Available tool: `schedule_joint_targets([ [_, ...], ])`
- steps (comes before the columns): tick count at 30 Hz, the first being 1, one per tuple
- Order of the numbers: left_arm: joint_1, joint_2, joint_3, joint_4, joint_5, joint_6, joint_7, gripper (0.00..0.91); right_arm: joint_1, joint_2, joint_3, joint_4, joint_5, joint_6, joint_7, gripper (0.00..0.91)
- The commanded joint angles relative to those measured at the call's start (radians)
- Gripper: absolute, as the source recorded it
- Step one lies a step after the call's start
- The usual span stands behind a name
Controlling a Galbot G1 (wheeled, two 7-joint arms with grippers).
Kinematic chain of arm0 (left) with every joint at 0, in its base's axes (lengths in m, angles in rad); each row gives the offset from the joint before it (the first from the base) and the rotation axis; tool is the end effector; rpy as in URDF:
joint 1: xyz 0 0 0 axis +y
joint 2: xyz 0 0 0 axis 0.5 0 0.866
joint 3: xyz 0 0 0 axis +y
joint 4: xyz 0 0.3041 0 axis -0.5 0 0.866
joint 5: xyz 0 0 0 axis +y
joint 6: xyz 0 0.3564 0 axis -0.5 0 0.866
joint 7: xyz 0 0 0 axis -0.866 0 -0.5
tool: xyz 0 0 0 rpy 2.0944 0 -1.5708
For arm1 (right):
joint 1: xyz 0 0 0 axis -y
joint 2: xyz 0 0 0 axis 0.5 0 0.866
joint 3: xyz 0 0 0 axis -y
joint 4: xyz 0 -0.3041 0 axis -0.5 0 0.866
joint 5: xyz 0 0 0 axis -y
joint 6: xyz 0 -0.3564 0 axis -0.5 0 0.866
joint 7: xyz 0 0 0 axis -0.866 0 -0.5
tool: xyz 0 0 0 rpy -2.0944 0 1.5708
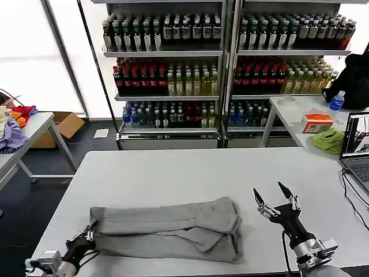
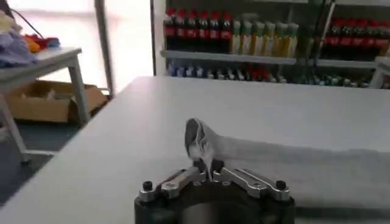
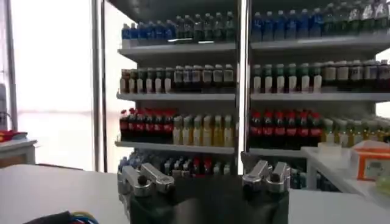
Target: Fold and organize the clothes.
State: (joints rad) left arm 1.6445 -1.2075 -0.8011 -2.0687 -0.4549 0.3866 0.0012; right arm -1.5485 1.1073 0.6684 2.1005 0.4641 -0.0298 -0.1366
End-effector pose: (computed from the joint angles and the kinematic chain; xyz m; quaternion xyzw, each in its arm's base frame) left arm 0.1958 0.1278 -0.2476 0.0262 -0.9775 0.0072 0.2093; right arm 0.2231 -0.0952 -0.2261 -0.1252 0.9921 -0.0056 0.0024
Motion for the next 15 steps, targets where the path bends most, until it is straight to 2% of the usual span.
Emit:
schedule_joint_targets([
  [1,-0.004,0.192,-0.265,0.004,-0.075,0.023,0.050,0.030,0.014,-0.009,-0.012,0.000,0.007,-0.001,0.000,0.907],
  [7,-0.012,0.301,-0.333,0.022,-0.127,0.050,0.072,0.030,0.025,-0.012,-0.027,0.015,0.013,-0.005,0.002,0.907],
  [10,-0.003,0.336,-0.326,-0.004,-0.181,0.072,0.053,0.030,0.007,-0.022,-0.025,0.029,0.062,-0.033,0.021,0.907],
  [12,-0.001,0.332,-0.289,-0.057,-0.195,0.070,0.035,0.030,0.003,-0.032,-0.024,0.055,0.063,-0.034,0.020,0.907],
  [15,-0.023,0.285,-0.238,-0.133,-0.276,0.102,-0.026,0.030,-0.010,-0.005,-0.022,0.104,0.067,-0.056,0.036,0.907],
])
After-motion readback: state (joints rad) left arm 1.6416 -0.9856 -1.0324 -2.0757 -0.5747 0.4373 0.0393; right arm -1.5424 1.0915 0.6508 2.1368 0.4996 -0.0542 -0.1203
